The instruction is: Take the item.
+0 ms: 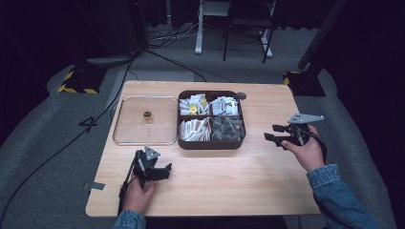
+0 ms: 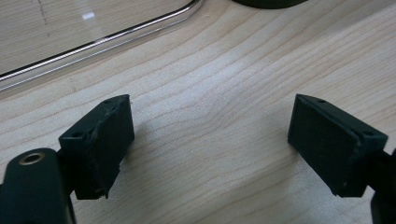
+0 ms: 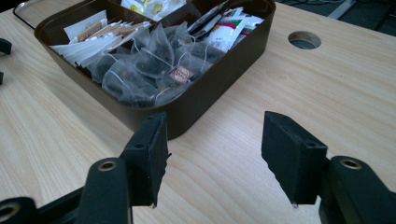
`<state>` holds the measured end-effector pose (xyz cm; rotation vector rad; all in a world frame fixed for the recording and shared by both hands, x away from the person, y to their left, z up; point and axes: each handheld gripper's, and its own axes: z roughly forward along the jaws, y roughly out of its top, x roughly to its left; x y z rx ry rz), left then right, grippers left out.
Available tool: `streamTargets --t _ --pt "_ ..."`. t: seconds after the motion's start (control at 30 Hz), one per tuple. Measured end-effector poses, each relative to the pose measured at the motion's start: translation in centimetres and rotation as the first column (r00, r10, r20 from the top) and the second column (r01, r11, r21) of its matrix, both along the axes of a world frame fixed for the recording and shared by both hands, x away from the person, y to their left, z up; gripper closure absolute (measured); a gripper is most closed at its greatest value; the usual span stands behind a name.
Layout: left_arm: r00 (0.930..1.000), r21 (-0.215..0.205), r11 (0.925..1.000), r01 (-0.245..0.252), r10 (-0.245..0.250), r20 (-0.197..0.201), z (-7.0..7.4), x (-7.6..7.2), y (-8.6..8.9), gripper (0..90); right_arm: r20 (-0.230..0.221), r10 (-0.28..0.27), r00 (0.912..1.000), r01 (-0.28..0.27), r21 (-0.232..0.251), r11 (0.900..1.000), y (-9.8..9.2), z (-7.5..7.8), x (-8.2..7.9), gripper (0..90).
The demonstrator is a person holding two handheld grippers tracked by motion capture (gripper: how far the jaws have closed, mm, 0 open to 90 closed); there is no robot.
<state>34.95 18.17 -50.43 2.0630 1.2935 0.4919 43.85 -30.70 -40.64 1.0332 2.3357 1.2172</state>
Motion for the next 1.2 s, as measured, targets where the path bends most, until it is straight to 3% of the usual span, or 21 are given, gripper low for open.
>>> streamTargets --t 0.5,0.83,1.0,1.2 --pt "1.0000 0.001 1.0000 -0.004 0.004 -0.001 0.0 -0.1 0.0 14.8 0.035 0.038 0.9987 -0.037 -0.009 0.999 2.6 2.4 3.4 43.8" --pt "0.9999 0.003 0.9999 -0.016 0.016 -0.001 0.0 -0.2 0.0 14.9 0.027 0.046 0.9986 -0.046 -0.004 0.999 4.0 2.3 5.5 49.1" --pt "0.9998 -0.004 0.9998 -0.022 0.022 0.000 0.0 -0.1 0.0 14.9 0.047 0.037 0.9982 -0.036 -0.035 0.999 4.7 2.4 6.7 48.7" --pt "0.9998 -0.004 0.9998 -0.022 0.022 0.000 0.0 -0.1 0.0 14.9 0.029 0.024 0.9993 -0.023 -0.050 0.999 5.7 2.3 8.3 46.9"
